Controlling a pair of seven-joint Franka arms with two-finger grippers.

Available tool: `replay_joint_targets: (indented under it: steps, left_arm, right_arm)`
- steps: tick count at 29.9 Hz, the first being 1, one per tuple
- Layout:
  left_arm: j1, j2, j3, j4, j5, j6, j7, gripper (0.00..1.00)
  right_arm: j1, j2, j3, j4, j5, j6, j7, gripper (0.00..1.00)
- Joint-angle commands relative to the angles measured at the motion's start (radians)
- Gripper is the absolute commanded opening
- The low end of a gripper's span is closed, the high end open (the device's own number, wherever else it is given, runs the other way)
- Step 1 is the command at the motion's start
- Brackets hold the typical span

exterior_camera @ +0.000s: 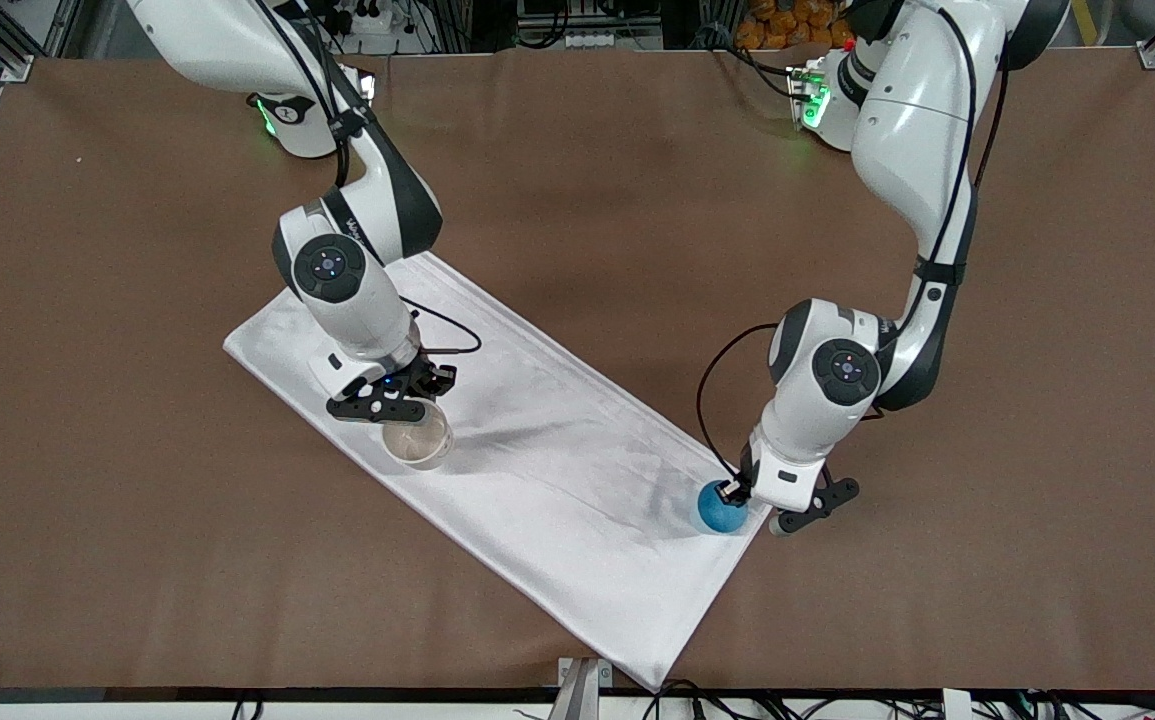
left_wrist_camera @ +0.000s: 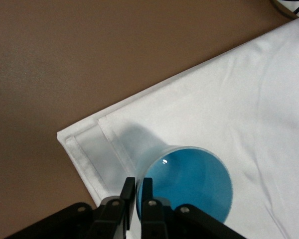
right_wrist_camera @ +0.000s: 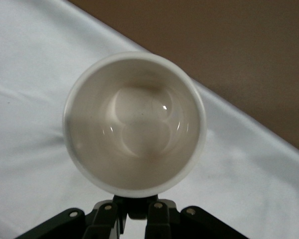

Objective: Place blue cup into white mug on table

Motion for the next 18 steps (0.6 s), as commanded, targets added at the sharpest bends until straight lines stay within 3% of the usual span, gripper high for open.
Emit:
replay_joint_targets:
  steps: [1,9,18]
  left_arm:
    - [0.010,-0.054,0.009,-0.004,-0.011,-0.111,0.077,0.00]
    - [0.054,-0.142,0.009,-0.024,-0.007,-0.341,0.245,0.00]
    - [0.117,-0.272,0.007,-0.110,-0.005,-0.475,0.419,0.00]
  right_arm:
    - [0.007,-0.006,0.000,0.013,-0.001,-0.017,0.021,0.00]
    - [0.033,-0.006,-0.001,0.029,-0.001,-0.017,0.064,0.00]
    - [0.063,-0.003,0.000,0.045,0.001,-0.018,0.119,0.00]
